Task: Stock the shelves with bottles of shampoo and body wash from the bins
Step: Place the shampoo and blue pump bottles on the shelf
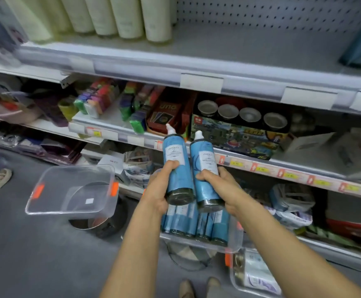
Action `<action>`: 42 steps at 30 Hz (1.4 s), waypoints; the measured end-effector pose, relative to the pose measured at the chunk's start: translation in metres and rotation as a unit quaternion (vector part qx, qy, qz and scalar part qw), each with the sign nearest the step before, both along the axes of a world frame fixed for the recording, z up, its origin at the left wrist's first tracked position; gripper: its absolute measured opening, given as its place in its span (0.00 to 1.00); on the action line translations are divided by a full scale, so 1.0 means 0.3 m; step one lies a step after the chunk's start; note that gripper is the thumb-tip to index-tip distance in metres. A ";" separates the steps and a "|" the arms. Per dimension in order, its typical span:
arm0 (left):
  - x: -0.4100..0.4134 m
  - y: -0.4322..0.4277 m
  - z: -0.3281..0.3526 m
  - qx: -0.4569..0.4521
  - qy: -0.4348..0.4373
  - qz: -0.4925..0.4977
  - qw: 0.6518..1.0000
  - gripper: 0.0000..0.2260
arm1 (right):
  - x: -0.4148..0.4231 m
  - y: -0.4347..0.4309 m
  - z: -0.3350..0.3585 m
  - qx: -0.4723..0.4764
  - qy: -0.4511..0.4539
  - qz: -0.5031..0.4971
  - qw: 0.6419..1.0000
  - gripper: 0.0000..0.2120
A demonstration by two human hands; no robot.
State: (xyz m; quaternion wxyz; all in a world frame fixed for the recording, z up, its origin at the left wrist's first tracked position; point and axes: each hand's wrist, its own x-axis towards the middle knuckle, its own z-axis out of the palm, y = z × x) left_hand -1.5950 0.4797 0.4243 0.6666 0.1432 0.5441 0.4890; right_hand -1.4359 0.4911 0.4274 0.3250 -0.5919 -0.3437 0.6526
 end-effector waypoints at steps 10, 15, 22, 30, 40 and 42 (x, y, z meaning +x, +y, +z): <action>0.051 -0.003 0.264 0.117 -0.061 -0.020 0.991 0.16 | 0.039 -0.021 0.295 0.148 0.002 -0.027 0.989 0.23; 0.080 0.019 0.324 0.151 -0.064 -0.040 0.986 0.22 | 0.064 0.011 0.353 0.181 0.004 -0.030 0.983 0.24; 0.188 0.080 0.418 0.191 -0.057 -0.070 0.977 0.26 | 0.172 0.051 0.426 0.210 0.033 -0.045 0.976 0.23; 0.321 0.138 0.503 0.216 -0.016 -0.079 0.973 0.26 | 0.308 0.126 0.472 0.242 0.044 -0.046 0.968 0.24; 0.412 0.187 0.566 0.209 -0.004 -0.083 0.974 0.24 | 0.403 0.207 0.514 0.229 0.060 -0.040 0.971 0.24; 0.423 0.216 0.581 0.212 -0.006 -0.081 0.974 0.26 | 0.417 0.234 0.534 0.235 0.057 -0.046 0.969 0.23</action>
